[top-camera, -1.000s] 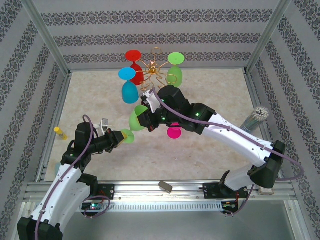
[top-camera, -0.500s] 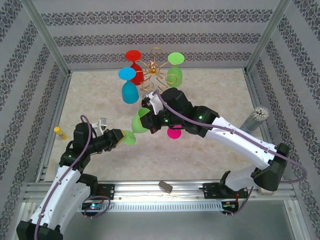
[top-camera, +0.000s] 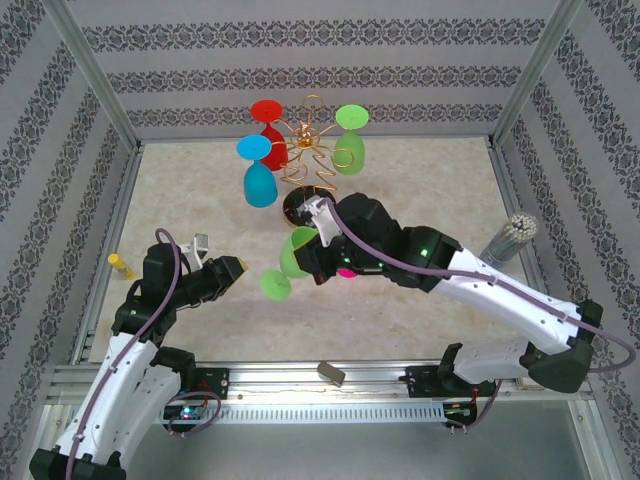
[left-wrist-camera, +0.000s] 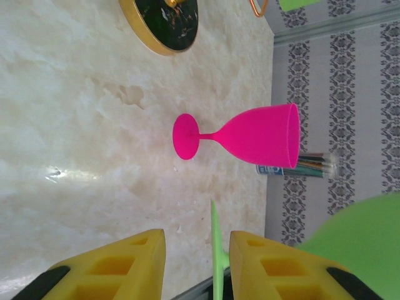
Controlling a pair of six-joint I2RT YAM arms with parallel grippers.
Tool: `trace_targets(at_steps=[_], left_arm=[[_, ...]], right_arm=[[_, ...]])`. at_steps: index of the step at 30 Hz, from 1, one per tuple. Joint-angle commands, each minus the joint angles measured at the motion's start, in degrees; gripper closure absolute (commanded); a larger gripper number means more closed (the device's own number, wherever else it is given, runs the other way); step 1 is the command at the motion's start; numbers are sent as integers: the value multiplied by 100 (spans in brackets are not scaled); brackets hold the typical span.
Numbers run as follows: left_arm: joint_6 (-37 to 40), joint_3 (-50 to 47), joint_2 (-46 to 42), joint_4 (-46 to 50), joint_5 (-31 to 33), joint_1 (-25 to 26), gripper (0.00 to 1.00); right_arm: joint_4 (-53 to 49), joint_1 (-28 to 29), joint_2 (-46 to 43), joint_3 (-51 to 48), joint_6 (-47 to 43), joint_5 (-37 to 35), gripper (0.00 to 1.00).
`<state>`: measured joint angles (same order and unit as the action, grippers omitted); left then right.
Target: Take the wine glass off the wine glass rack
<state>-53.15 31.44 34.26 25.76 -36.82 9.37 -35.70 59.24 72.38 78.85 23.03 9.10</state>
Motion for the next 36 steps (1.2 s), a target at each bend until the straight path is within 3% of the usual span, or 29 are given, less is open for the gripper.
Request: trace_targets(at_steps=[1,17,36], left_arm=[[391,195,67,356,269,19,67],[446,318,414,149,439,21,65],[483,302,435,132,522,21,65]], right_arm=[[-317,278,-298,-225,186,-532,100],[-876,1445,-1063,-1238,970,-2225,100],[-1425,1582,-1226,-2025,1723,-3265,100]])
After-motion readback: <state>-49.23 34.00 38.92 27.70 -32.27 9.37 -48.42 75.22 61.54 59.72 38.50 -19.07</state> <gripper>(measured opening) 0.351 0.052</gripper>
